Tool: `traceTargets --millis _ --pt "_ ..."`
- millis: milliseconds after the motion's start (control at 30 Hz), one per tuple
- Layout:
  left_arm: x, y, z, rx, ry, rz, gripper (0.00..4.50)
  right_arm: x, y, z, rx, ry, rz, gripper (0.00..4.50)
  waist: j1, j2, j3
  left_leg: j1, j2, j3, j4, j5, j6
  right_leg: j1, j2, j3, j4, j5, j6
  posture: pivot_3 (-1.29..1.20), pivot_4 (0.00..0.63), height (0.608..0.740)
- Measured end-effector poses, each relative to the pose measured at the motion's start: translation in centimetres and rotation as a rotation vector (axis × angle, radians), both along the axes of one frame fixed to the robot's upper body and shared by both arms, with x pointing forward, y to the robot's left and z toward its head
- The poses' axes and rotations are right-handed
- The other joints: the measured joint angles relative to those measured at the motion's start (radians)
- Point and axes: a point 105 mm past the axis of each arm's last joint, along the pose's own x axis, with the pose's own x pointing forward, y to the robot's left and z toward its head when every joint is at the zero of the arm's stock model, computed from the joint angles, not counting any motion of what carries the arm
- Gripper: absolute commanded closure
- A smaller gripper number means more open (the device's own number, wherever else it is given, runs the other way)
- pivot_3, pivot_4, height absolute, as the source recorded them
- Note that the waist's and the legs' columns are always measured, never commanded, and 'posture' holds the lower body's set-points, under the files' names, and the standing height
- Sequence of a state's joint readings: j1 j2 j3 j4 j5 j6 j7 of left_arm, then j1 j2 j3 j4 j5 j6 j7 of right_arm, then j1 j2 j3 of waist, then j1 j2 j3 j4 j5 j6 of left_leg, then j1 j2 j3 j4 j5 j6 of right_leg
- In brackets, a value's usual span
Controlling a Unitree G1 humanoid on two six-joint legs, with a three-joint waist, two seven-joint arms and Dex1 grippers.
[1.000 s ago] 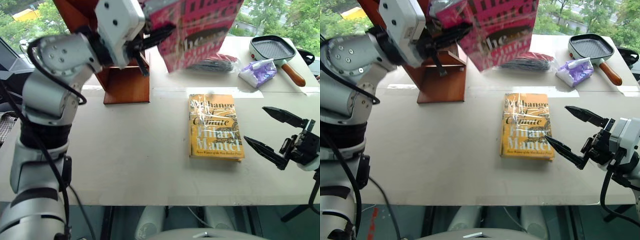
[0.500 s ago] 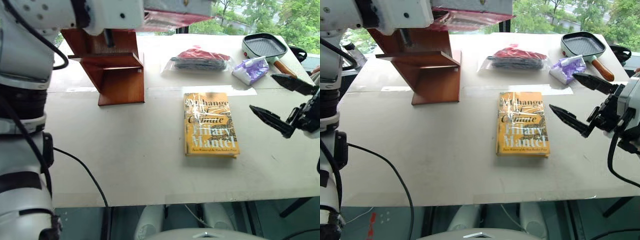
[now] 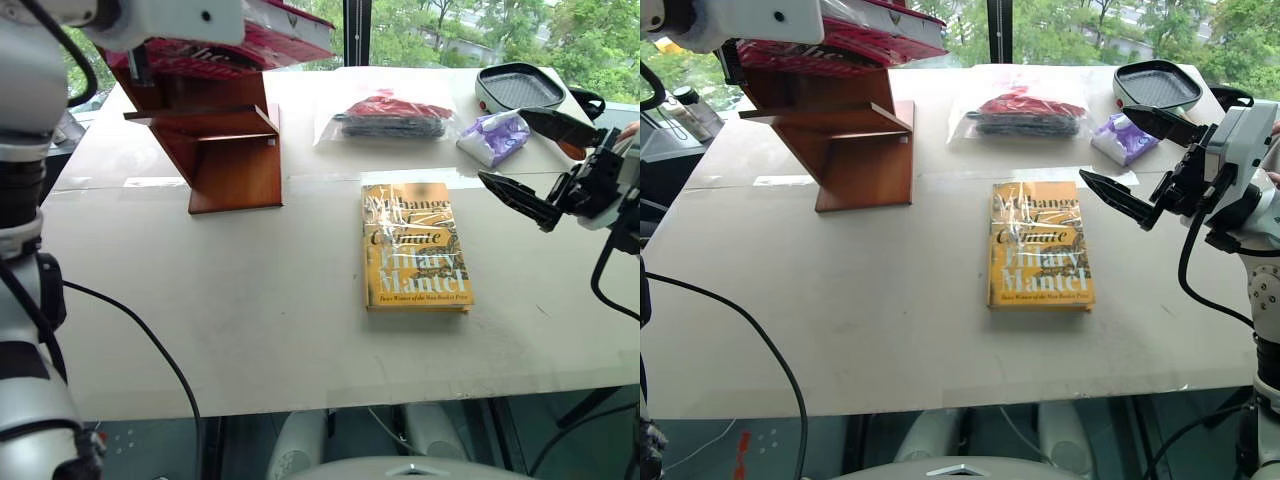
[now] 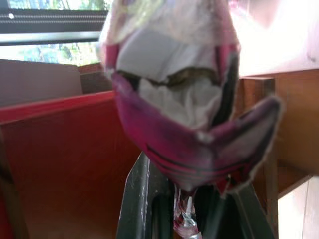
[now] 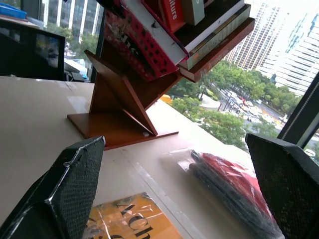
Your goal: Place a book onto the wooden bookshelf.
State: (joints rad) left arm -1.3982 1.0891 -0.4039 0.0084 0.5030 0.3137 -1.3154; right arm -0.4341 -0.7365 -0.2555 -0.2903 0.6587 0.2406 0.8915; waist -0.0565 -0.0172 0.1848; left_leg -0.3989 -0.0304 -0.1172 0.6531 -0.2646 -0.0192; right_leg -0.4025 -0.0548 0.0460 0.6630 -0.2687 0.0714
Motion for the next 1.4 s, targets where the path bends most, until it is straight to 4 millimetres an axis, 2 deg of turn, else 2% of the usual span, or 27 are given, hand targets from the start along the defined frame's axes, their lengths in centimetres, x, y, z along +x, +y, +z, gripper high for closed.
traceTargets --millis 167,233,433,567,733,967,1033,1100,1133,1200,1267,1400 --pt "0.4 0.3 -0.3 0.034 0.009 0.108 4.48 0.6 0.3 -0.2 0.002 -0.010 -0.004 0.00 -0.028 0.000 0.000 0.001 0.000 0.003 0.000 0.000 0.000 -0.003 0.001 0.005 0.004 0.000 0.000 0.00 0.150 0.740" --pt "0.7 0.2 -1.2 0.020 0.020 0.150 4.48 0.8 0.5 -0.3 -0.002 -0.007 -0.006 0.00 -0.036 0.003 -0.001 0.003 0.000 0.005 0.000 0.000 0.000 -0.004 0.001 0.007 0.008 0.000 0.000 0.00 0.150 0.740" --pt "2.0 -3.0 -4.9 -0.069 0.075 0.189 4.48 0.5 0.5 0.1 -0.024 -0.011 -0.010 0.00 -0.012 0.005 -0.002 0.004 0.000 0.005 0.008 -0.002 0.005 -0.005 0.002 0.008 0.019 0.000 0.000 0.00 0.150 0.740" --pt "2.6 -2.1 -5.1 -0.106 0.069 0.265 4.48 0.0 0.2 0.7 -0.026 -0.025 -0.017 0.00 -0.013 0.006 -0.003 0.005 0.000 0.006 0.015 -0.002 0.005 -0.003 0.003 0.009 0.025 0.000 0.000 0.00 0.150 0.740" --pt "4.9 -2.0 -5.9 -0.165 0.043 0.347 4.48 0.0 0.1 0.5 -0.032 -0.008 -0.016 0.00 -0.005 0.007 -0.003 0.016 0.000 0.006 0.015 -0.002 0.005 0.007 0.003 0.009 0.026 0.000 0.001 0.00 0.150 0.740" --pt "8.2 -0.9 -7.0 -0.158 0.002 0.428 4.48 0.0 -0.2 0.4 -0.035 -0.004 -0.027 0.00 -0.027 0.010 -0.005 0.021 0.001 0.011 0.014 -0.002 0.005 0.007 0.004 0.015 0.030 0.000 0.001 0.00 0.150 0.740" --pt "8.6 -0.6 -7.1 -0.157 0.004 0.435 4.48 0.0 -0.3 0.3 -0.036 -0.001 -0.031 0.00 -0.030 0.013 -0.007 0.022 0.001 0.012 0.014 -0.002 0.005 0.007 0.004 0.016 0.031 -0.002 0.003 0.00 0.150 0.740" --pt "9.1 -0.7 -7.4 -0.158 0.011 0.432 3.49 0.0 -0.4 0.1 -0.037 0.005 -0.034 0.00 -0.030 0.016 -0.009 0.023 0.001 0.013 0.014 -0.002 0.005 0.008 0.005 0.018 0.031 -0.003 0.004 0.00 0.150 0.740" --pt "9.2 -0.7 -7.7 -0.161 0.020 0.431 3.21 0.0 -0.4 0.1 -0.037 0.007 -0.034 0.00 -0.030 0.018 -0.010 0.023 0.001 0.013 0.014 -0.002 0.005 0.008 0.005 0.018 0.032 -0.003 0.005 0.00 0.150 0.740" --pt "9.5 0.0 -9.1 -0.164 0.064 0.448 2.33 0.0 -0.5 0.0 -0.036 0.007 -0.035 0.00 -0.032 0.017 -0.009 0.023 0.002 0.014 0.014 -0.002 0.005 0.008 0.005 0.019 0.031 -0.003 0.005 0.00 0.150 0.740" --pt "9.6 -0.2 -8.5 -0.157 0.028 0.432 1.47 -0.1 -0.6 0.1 -0.033 0.004 -0.039 0.00 -0.032 0.013 -0.007 0.020 0.002 0.013 0.015 -0.002 0.005 0.006 0.005 0.019 0.031 -0.002 0.004 0.00 0.150 0.740" --pt "7.9 1.0 -7.6 -0.152 0.017 0.391 1.47 -0.3 -1.2 0.3 -0.038 0.000 -0.044 0.00 -0.036 0.013 -0.007 0.014 0.002 0.013 0.013 -0.003 0.005 -0.002 0.004 0.023 0.028 -0.001 0.002 0.00 0.150 0.740"
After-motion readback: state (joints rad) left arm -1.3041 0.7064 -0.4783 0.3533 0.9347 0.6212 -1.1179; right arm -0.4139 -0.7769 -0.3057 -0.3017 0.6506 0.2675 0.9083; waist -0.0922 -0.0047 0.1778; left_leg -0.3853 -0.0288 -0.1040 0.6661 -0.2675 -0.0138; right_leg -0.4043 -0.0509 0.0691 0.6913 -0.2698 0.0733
